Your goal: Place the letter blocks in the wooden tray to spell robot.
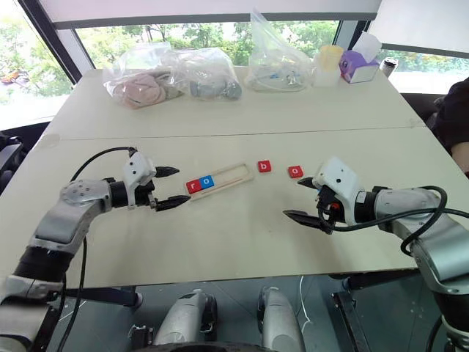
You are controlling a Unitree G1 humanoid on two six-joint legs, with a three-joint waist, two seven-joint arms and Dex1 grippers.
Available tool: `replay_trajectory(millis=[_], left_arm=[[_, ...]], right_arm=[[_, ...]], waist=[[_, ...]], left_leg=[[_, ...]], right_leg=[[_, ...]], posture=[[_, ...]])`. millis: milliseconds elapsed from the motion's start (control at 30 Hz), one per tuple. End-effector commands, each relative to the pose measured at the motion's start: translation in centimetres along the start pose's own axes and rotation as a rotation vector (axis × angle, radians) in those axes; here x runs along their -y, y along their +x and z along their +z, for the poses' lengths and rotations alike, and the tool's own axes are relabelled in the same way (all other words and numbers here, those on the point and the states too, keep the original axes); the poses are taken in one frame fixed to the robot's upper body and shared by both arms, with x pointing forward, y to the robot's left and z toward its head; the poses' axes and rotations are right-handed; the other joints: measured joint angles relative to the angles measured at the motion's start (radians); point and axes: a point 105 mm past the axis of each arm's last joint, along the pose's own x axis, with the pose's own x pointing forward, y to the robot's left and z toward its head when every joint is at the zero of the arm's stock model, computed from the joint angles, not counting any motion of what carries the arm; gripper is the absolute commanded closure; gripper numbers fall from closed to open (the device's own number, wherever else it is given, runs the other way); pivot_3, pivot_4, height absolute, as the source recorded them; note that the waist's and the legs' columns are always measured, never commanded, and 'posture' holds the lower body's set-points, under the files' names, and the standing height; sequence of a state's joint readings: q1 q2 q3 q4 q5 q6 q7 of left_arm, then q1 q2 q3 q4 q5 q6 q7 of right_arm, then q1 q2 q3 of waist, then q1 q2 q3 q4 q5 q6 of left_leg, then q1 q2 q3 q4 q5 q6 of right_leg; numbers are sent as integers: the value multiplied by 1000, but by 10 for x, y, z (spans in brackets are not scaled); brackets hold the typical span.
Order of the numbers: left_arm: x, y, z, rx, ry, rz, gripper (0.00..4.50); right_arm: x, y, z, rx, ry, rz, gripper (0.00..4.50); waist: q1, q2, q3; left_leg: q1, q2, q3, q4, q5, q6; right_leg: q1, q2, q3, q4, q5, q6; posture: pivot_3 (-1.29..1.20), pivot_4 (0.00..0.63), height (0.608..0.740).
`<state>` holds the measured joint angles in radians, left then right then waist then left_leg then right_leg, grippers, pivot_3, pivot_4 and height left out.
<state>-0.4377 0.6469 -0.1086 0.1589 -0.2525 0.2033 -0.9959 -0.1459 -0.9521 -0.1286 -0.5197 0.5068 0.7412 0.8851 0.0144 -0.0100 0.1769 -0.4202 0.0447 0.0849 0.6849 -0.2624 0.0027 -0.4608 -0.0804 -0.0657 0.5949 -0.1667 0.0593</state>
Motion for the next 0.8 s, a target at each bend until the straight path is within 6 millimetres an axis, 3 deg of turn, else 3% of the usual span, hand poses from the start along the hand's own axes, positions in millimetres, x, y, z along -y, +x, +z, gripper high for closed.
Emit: replay_trajectory(millis=[33,800], left_arm=[[-5,6,4,18,58,-14,0],[-2,33,-22,-2,81,-23,0]], right_arm=[[-2,-4,10,32,-28,-25,332],[-14,2,8,30,-12,-13,332]], waist=[[-2,0,0],[0,0,0]], left_leg=[[-1,0,0,0,0,0],[0,-1,-1,0,0,0]], right_leg=[[0,0,0,0,0,0],[0,0,0,1,0,0]], posture=[[0,150,740],[0,150,740]])
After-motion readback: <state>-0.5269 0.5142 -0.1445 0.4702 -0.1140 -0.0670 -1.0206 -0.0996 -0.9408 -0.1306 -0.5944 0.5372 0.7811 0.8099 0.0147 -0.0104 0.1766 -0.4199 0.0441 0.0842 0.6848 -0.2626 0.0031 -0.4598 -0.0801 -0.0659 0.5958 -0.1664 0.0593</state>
